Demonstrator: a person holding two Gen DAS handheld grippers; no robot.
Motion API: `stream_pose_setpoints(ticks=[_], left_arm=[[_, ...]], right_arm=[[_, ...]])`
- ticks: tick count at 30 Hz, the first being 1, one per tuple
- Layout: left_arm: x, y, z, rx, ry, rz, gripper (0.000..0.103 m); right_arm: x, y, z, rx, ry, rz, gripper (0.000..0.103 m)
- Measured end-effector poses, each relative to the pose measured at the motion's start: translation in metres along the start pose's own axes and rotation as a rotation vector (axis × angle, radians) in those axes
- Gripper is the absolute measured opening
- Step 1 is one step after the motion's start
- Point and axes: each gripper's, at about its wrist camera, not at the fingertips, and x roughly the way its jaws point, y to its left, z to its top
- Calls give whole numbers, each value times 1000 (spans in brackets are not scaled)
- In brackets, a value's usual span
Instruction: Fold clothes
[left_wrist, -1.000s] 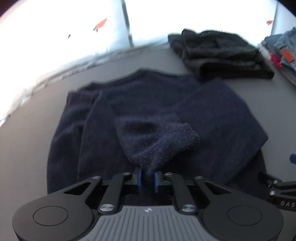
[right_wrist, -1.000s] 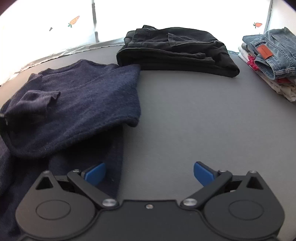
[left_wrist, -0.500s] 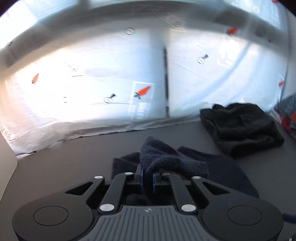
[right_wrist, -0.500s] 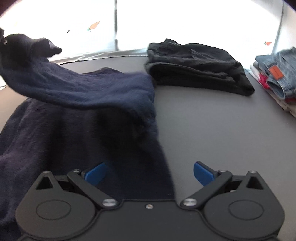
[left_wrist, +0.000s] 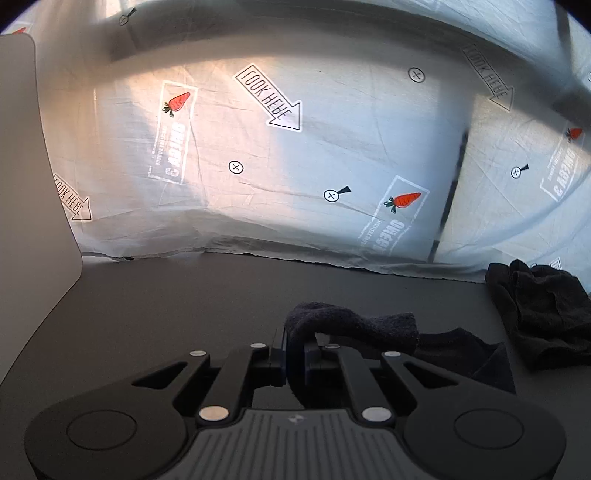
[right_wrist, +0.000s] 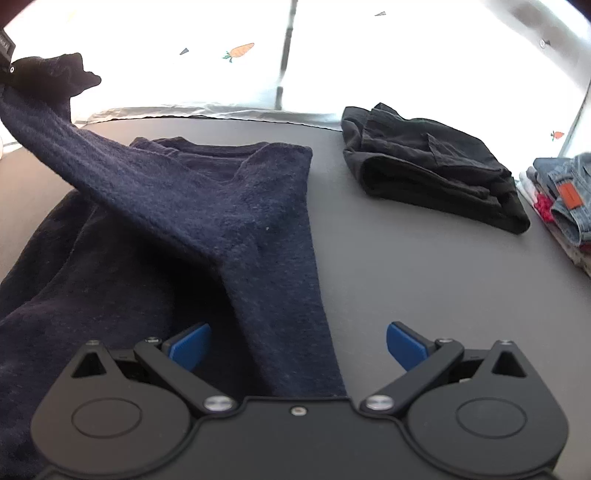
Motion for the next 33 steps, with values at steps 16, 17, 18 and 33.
stream_pose_setpoints(ticks=[16, 17, 18, 33], left_arm=[[13, 33, -12, -87, 144, 145, 20], [14, 37, -20, -100, 177, 161, 24], [14, 42, -27, -112, 211, 176, 25], [-50, -7, -140, 21, 482, -27, 48]], right_arm=[[-9, 9, 2, -20, -2, 86, 103], [-10, 8, 2, -22, -1, 95, 102], [-12, 6, 1, -24, 0, 103, 102], [-40, -4, -21, -210, 23, 164, 56]])
